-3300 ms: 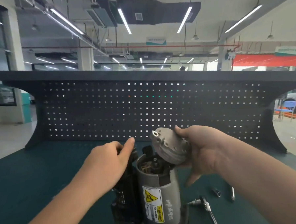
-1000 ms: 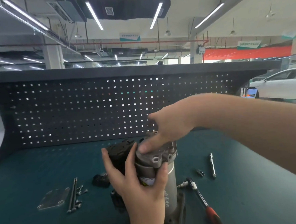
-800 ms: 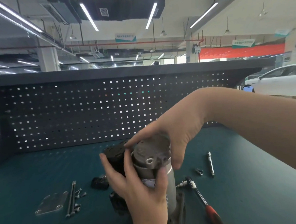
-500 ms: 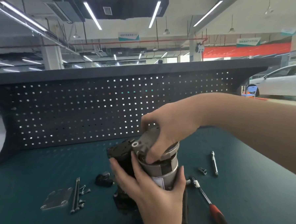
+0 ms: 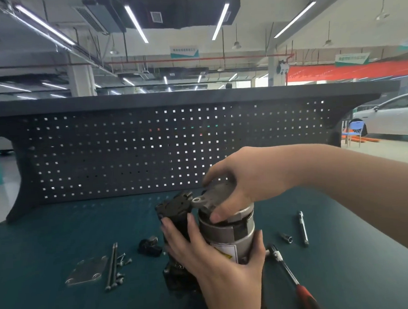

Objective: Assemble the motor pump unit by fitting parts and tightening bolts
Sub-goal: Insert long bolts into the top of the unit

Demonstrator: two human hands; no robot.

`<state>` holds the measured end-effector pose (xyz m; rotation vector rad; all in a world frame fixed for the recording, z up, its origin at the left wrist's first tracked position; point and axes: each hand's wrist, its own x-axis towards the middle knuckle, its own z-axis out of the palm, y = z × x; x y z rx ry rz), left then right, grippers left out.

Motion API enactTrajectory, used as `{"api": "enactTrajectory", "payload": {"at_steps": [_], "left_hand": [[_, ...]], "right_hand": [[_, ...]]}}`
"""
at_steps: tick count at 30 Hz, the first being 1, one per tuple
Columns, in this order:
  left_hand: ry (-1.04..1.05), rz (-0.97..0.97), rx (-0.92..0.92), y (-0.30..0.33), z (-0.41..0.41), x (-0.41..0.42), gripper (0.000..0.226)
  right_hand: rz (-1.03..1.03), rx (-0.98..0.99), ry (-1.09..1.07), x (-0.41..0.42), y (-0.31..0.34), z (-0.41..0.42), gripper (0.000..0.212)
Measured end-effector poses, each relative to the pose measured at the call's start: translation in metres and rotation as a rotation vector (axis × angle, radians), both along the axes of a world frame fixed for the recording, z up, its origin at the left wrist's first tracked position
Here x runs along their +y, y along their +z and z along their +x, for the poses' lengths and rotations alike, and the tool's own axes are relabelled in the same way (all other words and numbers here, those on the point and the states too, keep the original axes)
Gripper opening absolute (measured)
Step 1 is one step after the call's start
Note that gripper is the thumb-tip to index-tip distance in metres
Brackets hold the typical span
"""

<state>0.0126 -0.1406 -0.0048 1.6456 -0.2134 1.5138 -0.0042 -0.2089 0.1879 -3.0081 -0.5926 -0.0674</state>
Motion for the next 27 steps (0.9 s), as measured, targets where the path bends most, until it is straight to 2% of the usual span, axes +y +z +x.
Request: {"api": "enactTrajectory", "payload": {"at_steps": [9,15,27], "left_hand": [[0.012,-0.002,0.013,0.000,0.001,-0.001,0.098],[0.020,0.007,0.040,-0.002,0.001,-0.001,0.106],[0.019,0.003,0.040,-0.004,0.003,0.000,0.104]], "right_hand": [[-0.002,-0.030,0.100,-0.005,0.000,-0.004,0.066],[0.023,-0.096,0.146,-0.004,-0.002,-0.005,0.069],[0.043,0.018,0.162,-0.012,-0.009,0.005,0.072]]}}
